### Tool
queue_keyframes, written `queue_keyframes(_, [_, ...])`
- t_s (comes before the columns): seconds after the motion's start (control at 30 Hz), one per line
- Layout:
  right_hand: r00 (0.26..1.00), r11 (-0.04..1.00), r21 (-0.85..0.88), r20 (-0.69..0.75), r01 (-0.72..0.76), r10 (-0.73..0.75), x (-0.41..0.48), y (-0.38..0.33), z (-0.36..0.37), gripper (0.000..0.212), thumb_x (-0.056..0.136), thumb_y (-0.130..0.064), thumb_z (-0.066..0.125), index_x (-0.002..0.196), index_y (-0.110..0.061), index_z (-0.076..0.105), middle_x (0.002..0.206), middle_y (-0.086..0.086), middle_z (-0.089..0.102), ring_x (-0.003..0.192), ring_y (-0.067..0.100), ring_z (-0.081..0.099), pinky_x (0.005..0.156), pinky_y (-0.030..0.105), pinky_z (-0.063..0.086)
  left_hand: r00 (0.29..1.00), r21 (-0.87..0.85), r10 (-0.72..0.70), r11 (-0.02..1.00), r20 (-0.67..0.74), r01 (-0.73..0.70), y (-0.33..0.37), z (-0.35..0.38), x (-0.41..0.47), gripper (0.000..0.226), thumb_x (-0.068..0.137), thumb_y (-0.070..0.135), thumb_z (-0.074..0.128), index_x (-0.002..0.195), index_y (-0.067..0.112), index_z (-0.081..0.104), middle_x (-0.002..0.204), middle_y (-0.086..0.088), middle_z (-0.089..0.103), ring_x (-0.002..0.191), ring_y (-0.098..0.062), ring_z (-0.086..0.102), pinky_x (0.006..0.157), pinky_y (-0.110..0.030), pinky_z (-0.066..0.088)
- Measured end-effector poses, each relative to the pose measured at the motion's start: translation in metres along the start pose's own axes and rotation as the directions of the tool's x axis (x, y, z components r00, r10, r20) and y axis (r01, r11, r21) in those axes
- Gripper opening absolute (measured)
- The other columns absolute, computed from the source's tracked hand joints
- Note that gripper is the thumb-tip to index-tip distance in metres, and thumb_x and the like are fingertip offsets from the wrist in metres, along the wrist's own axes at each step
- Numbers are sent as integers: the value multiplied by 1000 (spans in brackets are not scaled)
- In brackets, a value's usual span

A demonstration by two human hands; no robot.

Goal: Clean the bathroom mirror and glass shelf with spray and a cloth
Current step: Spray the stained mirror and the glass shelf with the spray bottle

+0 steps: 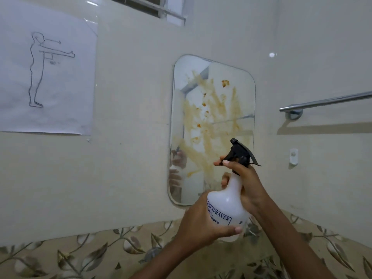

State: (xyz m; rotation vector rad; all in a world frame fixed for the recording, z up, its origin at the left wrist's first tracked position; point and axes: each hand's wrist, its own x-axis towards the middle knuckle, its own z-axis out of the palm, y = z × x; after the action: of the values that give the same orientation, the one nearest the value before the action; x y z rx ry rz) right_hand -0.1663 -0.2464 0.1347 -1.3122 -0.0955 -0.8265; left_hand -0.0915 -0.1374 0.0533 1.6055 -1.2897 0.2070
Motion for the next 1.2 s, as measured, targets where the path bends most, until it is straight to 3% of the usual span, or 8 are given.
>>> queue_keyframes(0.23, [991, 998, -52, -126, 40, -46, 42, -49, 10, 6, 80, -7, 54, 82, -5, 60, 87, 12, 70, 32, 15, 36, 40, 21, 38, 944, 95, 57, 991, 326, -92, 21, -50, 66, 64, 71, 69, 59, 124, 36, 46, 122, 13, 60, 110, -3, 55, 98, -35, 45])
queue_keyframes(0.3, [990, 997, -56, -128, 49, -56, 59, -72, 6, 7, 80, -7, 52, 82, -4, 59, 86, 13, 69, 33, 15, 35, 39, 20, 37, 970, 303, 107, 937, 220, -172, 21, -81, 93, 61, 82, 66, 46, 130, 30, 47, 134, 7, 53, 119, -9, 49, 102, -33, 38])
queue_keyframes(0.37, [988, 993, -82, -128, 80, -90, 75, -94, 0, 7, 80, -7, 52, 81, -5, 58, 86, 14, 68, 33, 14, 35, 38, 20, 37, 951, 633, 303, 750, -68, -193, 13, -119, 119, 64, 82, 65, 37, 130, 24, 49, 135, 1, 51, 122, -19, 48, 99, -36, 38])
queue_keyframes(0.43, [983, 985, -131, -131, 110, -127, 88, -112, -7, 8, 81, -8, 52, 79, -5, 59, 85, 14, 67, 32, 13, 35, 38, 21, 37, 856, 844, 493, 517, -157, -143, -4, -156, 136, 66, 81, 59, 34, 130, 17, 49, 134, -8, 53, 120, -27, 52, 95, -40, 41])
queue_keyframes(0.57, [974, 964, -242, -164, 112, -154, 106, -137, -21, 14, 83, -12, 54, 72, -7, 58, 78, 12, 65, 32, 13, 36, 38, 21, 37, 877, 962, 481, 245, -16, -117, -44, -200, 147, 63, 88, 52, 30, 143, 21, 30, 146, -13, 39, 131, -32, 42, 107, -40, 22])
queue_keyframes(0.67, [963, 941, -320, -201, 108, -178, 116, -147, -34, 19, 85, -16, 53, 68, -9, 57, 73, 11, 62, 32, 14, 37, 38, 23, 36, 859, 982, 501, 84, 103, -167, -57, -202, 149, 64, 85, 55, 34, 142, 27, 34, 148, -13, 36, 135, -36, 35, 108, -47, 23])
queue_keyframes(0.87, [945, 927, -362, -257, 101, -203, 126, -147, -54, 26, 86, -19, 54, 65, -5, 54, 55, 10, 58, 30, 15, 36, 40, 24, 34, 840, 987, 531, 39, 112, -156, -62, -200, 151, 67, 83, 61, 35, 143, 31, 31, 150, -13, 32, 137, -38, 28, 108, -52, 24])
queue_keyframes(1.2, [958, 905, -411, -202, 107, -205, 134, -135, -52, 20, 88, -15, 51, 73, -4, 60, 69, 14, 63, 34, 17, 37, 36, 23, 36, 844, 983, 513, -2, 157, -182, -61, -202, 150, 65, 84, 60, 35, 144, 33, 29, 150, -14, 32, 137, -41, 27, 108, -55, 25])
